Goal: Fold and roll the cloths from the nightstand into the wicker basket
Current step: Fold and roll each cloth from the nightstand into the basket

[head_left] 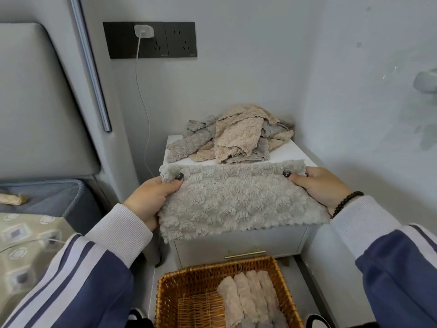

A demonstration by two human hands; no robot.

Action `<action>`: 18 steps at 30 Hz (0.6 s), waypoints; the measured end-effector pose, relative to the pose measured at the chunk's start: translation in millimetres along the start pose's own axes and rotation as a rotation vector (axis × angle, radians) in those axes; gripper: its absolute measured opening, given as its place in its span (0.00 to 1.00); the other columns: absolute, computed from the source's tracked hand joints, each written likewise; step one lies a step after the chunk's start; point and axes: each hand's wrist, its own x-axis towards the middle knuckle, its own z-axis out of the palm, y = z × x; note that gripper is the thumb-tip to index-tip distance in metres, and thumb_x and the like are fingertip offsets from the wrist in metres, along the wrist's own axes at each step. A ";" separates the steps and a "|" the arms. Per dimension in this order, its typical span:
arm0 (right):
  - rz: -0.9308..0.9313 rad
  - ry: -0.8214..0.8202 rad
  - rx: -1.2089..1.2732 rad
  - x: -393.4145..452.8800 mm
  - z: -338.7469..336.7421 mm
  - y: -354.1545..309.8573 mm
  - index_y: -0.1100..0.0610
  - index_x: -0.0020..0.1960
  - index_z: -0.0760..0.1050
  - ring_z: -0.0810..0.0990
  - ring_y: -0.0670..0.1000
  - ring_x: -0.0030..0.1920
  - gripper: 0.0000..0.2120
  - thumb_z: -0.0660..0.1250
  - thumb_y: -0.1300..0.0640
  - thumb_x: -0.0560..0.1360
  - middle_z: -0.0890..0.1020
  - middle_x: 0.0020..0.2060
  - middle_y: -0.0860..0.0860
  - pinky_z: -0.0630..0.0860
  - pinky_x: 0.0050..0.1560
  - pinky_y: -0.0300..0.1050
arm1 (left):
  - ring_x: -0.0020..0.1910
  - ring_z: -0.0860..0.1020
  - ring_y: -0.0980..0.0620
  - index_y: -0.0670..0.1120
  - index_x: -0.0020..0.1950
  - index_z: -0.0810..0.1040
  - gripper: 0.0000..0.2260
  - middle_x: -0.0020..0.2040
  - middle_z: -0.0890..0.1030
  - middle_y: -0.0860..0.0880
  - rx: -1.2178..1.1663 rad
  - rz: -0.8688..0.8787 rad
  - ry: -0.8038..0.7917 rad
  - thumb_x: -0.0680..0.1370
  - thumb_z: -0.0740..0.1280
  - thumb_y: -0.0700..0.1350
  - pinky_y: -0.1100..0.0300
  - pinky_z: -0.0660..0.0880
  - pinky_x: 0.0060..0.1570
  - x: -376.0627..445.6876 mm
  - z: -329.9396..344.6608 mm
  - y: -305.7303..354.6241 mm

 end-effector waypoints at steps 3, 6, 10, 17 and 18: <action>-0.098 0.119 -0.232 2.2 9.4 -0.8 0.61 0.39 0.72 0.76 0.57 0.41 0.15 0.66 0.50 0.77 0.77 0.36 0.55 0.71 0.37 0.42 | 0.42 0.84 0.46 0.42 0.53 0.79 0.07 0.46 0.85 0.42 0.153 0.028 0.050 0.79 0.65 0.43 0.54 0.82 0.42 5.4 1.1 -6.4; -0.177 0.221 -0.353 4.8 21.5 1.5 0.57 0.34 0.62 0.68 0.52 0.35 0.18 0.64 0.51 0.78 0.68 0.31 0.50 0.59 0.31 0.42 | 0.49 0.83 0.42 0.44 0.54 0.80 0.09 0.50 0.85 0.42 0.267 0.064 0.095 0.79 0.67 0.48 0.44 0.78 0.56 5.9 5.3 -8.1; -0.212 0.322 -0.304 -1.6 33.7 -8.5 0.58 0.38 0.63 0.65 0.51 0.32 0.16 0.62 0.51 0.79 0.68 0.32 0.52 0.58 0.30 0.45 | 0.51 0.82 0.38 0.44 0.52 0.81 0.13 0.49 0.85 0.40 0.236 0.072 0.105 0.76 0.69 0.53 0.40 0.76 0.58 5.0 14.1 -6.2; -0.310 0.144 -0.224 -40.2 61.5 -32.8 0.53 0.46 0.67 0.66 0.45 0.27 0.06 0.62 0.54 0.79 0.71 0.33 0.47 0.64 0.23 0.28 | 0.49 0.83 0.44 0.41 0.56 0.79 0.12 0.49 0.85 0.42 0.101 -0.012 0.012 0.80 0.63 0.47 0.49 0.79 0.53 2.3 42.0 -9.9; -0.318 0.111 -0.209 -45.0 65.8 -34.4 0.53 0.48 0.68 0.68 0.43 0.27 0.03 0.62 0.55 0.79 0.73 0.34 0.46 0.65 0.23 0.27 | 0.48 0.83 0.44 0.40 0.56 0.79 0.12 0.49 0.85 0.42 0.074 -0.026 0.004 0.81 0.63 0.47 0.51 0.79 0.51 1.8 45.7 -10.8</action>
